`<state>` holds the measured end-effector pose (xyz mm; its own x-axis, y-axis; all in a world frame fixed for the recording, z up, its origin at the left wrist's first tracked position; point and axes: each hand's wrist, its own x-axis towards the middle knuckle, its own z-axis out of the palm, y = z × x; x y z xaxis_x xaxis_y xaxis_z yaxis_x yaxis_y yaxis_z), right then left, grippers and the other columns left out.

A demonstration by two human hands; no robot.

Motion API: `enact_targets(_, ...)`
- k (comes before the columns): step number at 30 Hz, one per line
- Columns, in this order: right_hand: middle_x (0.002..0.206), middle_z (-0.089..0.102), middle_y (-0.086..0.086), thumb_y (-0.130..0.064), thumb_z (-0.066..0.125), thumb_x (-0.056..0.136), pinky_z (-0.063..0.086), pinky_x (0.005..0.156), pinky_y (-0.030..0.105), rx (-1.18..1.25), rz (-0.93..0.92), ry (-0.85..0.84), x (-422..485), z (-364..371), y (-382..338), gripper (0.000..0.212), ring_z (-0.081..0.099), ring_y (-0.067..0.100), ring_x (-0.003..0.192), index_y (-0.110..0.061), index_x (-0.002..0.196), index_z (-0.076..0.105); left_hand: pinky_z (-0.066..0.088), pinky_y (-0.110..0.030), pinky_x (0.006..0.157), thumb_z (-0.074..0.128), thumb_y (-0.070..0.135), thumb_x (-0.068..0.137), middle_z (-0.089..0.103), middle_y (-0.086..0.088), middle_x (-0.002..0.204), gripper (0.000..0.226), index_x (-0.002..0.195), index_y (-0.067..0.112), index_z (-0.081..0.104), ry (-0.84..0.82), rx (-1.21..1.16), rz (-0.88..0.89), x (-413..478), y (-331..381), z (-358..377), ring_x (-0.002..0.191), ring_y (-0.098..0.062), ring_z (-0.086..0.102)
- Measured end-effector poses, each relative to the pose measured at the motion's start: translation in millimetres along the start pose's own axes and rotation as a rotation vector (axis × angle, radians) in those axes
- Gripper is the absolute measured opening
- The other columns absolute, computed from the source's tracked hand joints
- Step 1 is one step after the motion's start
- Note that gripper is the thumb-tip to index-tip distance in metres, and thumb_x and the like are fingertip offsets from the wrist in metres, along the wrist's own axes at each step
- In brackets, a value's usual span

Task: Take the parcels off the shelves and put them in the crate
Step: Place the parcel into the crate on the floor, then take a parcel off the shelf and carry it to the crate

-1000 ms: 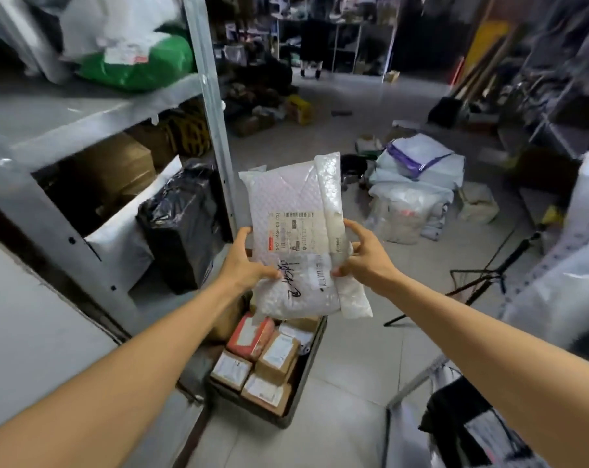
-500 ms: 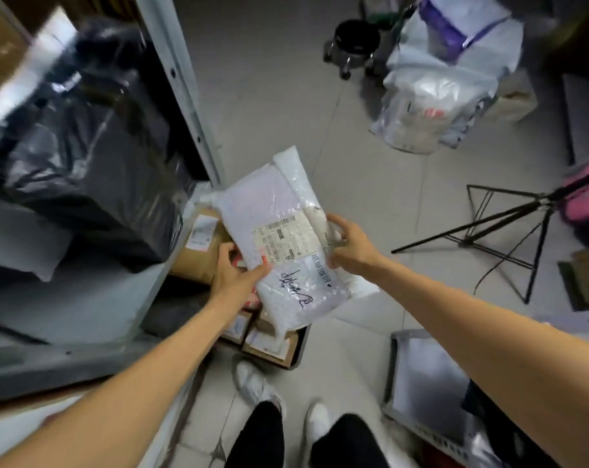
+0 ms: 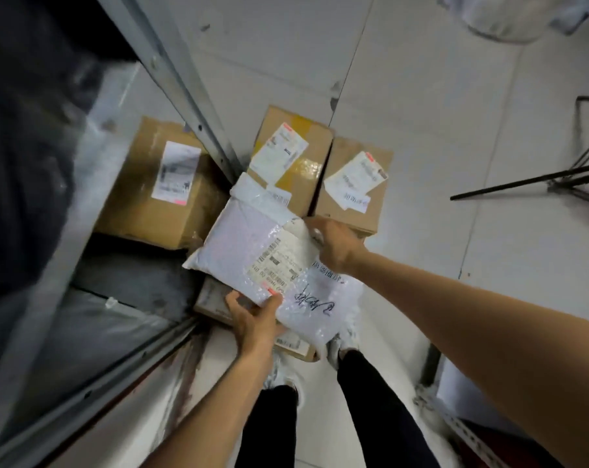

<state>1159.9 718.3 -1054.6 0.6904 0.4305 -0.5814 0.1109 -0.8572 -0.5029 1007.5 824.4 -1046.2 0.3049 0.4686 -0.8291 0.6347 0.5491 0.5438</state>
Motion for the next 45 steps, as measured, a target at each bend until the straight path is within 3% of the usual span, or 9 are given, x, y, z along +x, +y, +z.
enact_targets(2,0.111,0.062,0.013,0.009,0.049,0.079,0.047,0.072,0.037,-0.060,0.012,-0.063,20.0,6.0,7.1,0.044,0.058,0.031,0.099,-0.008,0.119,0.054,0.059,-0.048,0.074,0.069,0.002,0.082,0.057,-0.007,0.120,0.060,0.124,0.026,0.034,0.035,-0.051,-0.084,12.8,-13.1,11.6,0.100,-0.032,0.064)
enact_targets(6,0.109,0.059,0.015,0.007,0.050,0.080,0.036,0.069,0.030,-0.156,0.002,-0.164,50.1,14.1,17.5,0.034,0.057,0.033,0.099,-0.013,0.108,0.050,0.060,-0.040,0.065,0.067,-0.002,0.081,0.059,-0.008,0.118,0.061,0.125,0.027,0.035,0.060,-0.172,-0.169,27.9,-25.8,33.2,0.098,-0.028,0.065)
enact_targets(9,0.117,0.056,0.016,0.005,0.051,0.083,0.035,0.071,0.031,-0.222,-0.024,-0.186,59.6,21.6,20.5,0.050,0.056,0.035,0.105,-0.014,0.128,0.046,0.060,-0.042,0.070,0.067,-0.001,0.083,0.061,-0.009,0.118,0.056,0.125,0.021,0.038,0.047,-0.175,-0.224,36.2,-26.0,37.4,0.100,-0.032,0.066)
enact_targets(16,0.130,0.047,0.015,0.001,0.053,0.087,0.047,0.094,0.039,-0.320,-0.034,-0.244,49.7,24.5,17.7,0.055,0.050,0.035,0.119,-0.015,0.139,0.044,0.058,-0.035,0.067,0.069,0.021,0.086,0.065,-0.012,0.104,0.042,0.121,0.026,0.045,-0.093,0.060,-0.274,40.7,-6.4,27.2,0.089,-0.024,0.068)
enact_targets(21,0.132,0.048,0.013,-0.015,0.062,0.090,0.048,0.092,0.039,-0.372,-0.056,-0.300,34.5,5.6,2.9,0.058,0.051,0.031,0.117,-0.016,0.143,0.039,0.055,-0.039,0.082,0.072,0.031,0.080,0.064,-0.003,0.104,0.035,0.106,0.029,0.049,-0.017,0.645,-0.053,44.6,32.7,22.5,0.092,-0.023,0.061)
enact_targets(27,0.134,0.047,0.012,-0.035,0.064,0.089,0.046,0.090,0.039,-0.442,-0.099,-0.255,4.5,-49.7,-29.7,0.063,0.050,0.031,0.118,-0.015,0.143,0.038,0.052,-0.039,0.087,0.075,0.035,0.076,0.061,-0.007,0.108,0.041,0.110,0.025,0.055,-0.224,1.070,0.256,12.7,111.9,28.0,0.099,-0.027,0.059)
enact_targets(32,0.129,0.047,0.013,-0.038,0.065,0.087,0.045,0.081,0.036,-0.468,-0.097,-0.135,-59.5,-111.7,-69.3,0.064,0.051,0.031,0.114,-0.013,0.139,0.038,0.049,-0.032,0.085,0.076,0.032,0.075,0.058,-0.007,0.114,0.038,0.107,0.019,0.058,-0.287,1.214,0.472,-52.6,182.5,46.7,0.102,-0.025,0.056)
enact_targets(39,0.128,0.048,0.015,-0.044,0.065,0.085,0.046,0.090,0.040,-0.545,-0.106,0.027,-190.6,-227.6,-135.6,0.063,0.048,0.034,0.120,-0.010,0.133,0.042,0.048,-0.030,0.083,0.075,0.040,0.071,0.065,-0.003,0.107,0.032,0.095,0.027,0.059,-0.301,1.429,0.787,-198.3,281.9,50.3,0.102,-0.026,0.060)
enact_targets(45,0.123,0.050,0.014,-0.048,0.063,0.086,0.045,0.085,0.037,-0.710,-0.213,0.111,-277.7,-303.7,-197.5,0.064,0.053,0.034,0.114,-0.009,0.132,0.043,0.051,-0.035,0.079,0.074,0.047,0.072,0.064,-0.006,0.107,0.037,0.096,0.024,0.058,-0.117,1.415,0.970,-325.0,342.4,14.6,0.097,-0.027,0.060)
